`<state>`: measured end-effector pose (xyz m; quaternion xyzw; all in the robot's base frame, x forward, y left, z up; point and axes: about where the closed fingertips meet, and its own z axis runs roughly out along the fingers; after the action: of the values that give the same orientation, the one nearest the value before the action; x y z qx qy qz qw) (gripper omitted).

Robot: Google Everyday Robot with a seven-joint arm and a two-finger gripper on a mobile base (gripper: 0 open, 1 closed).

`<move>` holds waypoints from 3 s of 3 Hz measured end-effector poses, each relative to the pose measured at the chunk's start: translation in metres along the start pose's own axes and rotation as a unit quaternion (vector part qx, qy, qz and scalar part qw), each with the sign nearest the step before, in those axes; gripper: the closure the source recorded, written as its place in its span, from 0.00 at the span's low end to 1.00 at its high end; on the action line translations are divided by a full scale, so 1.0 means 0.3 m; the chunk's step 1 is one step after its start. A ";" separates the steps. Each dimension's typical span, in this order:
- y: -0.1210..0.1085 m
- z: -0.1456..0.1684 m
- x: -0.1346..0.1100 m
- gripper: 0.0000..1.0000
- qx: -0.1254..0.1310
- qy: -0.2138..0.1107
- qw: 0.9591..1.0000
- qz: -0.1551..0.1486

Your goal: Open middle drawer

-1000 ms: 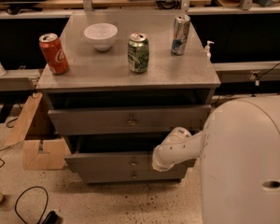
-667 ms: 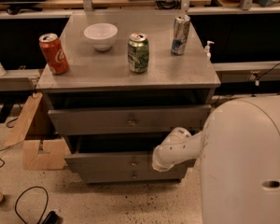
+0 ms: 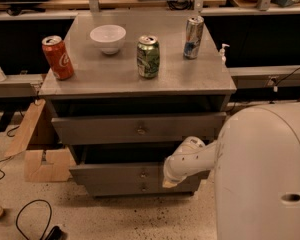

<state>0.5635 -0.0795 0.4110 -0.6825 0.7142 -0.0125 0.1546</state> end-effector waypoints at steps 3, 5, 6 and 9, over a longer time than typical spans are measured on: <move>-0.076 -0.050 0.046 0.00 -0.029 0.044 0.999 0.003; -0.051 0.008 0.062 0.00 -0.038 0.038 0.998 0.018; -0.033 0.045 0.049 0.26 -0.039 0.034 0.999 0.016; -0.001 -0.013 0.047 0.96 -0.024 0.047 0.998 0.017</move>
Offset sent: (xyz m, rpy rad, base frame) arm 0.0232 -0.0185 0.0188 -0.0653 0.0600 -0.0092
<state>0.5625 -0.0941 0.4118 -0.6725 0.7322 -0.0249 0.1047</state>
